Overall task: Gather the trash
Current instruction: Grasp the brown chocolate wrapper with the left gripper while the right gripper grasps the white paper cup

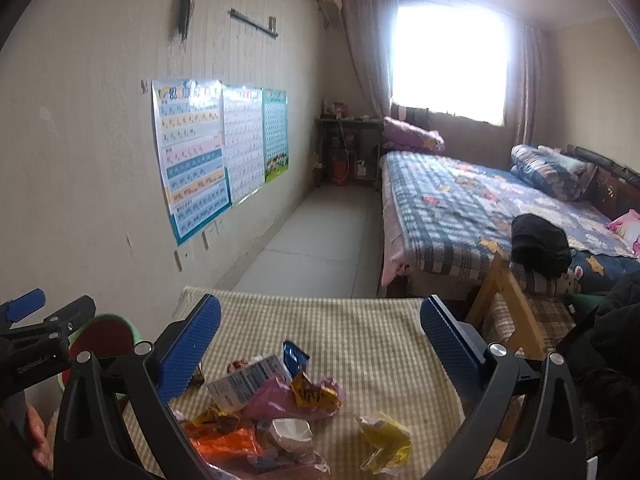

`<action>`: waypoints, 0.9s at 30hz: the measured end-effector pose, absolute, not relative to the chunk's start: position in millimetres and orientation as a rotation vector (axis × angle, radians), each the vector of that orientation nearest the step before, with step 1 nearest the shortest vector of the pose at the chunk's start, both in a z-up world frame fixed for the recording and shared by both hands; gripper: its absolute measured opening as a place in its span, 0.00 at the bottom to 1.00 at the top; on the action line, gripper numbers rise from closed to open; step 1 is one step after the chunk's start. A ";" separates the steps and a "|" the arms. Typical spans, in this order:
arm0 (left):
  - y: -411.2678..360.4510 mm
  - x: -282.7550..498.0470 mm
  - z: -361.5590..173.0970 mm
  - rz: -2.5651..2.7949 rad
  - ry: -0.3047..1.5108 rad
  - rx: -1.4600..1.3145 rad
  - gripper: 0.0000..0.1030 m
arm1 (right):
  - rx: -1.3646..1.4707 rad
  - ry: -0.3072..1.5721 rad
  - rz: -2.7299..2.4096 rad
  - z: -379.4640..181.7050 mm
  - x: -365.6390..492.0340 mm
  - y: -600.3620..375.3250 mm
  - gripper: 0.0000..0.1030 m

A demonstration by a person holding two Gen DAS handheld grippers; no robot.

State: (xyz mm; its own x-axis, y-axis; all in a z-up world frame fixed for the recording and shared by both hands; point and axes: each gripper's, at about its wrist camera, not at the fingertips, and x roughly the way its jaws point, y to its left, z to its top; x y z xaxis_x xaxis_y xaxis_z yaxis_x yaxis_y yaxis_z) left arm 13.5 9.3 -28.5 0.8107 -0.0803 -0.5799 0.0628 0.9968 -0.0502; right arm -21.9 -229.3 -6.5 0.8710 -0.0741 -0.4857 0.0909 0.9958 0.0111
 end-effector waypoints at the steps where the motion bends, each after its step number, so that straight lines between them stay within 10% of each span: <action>1: 9.9 15.1 -38.3 -0.086 0.643 -0.014 0.95 | 0.035 0.519 -0.081 -12.7 -22.0 -231.4 0.93; 11: 11.3 73.0 -154.3 -0.198 0.909 0.108 0.92 | 0.071 0.711 -0.036 -81.6 -23.3 -244.5 0.93; 27: -12.0 174.1 -246.2 -0.179 1.159 -0.033 0.53 | 0.276 0.904 0.060 -150.9 -5.4 -268.4 0.89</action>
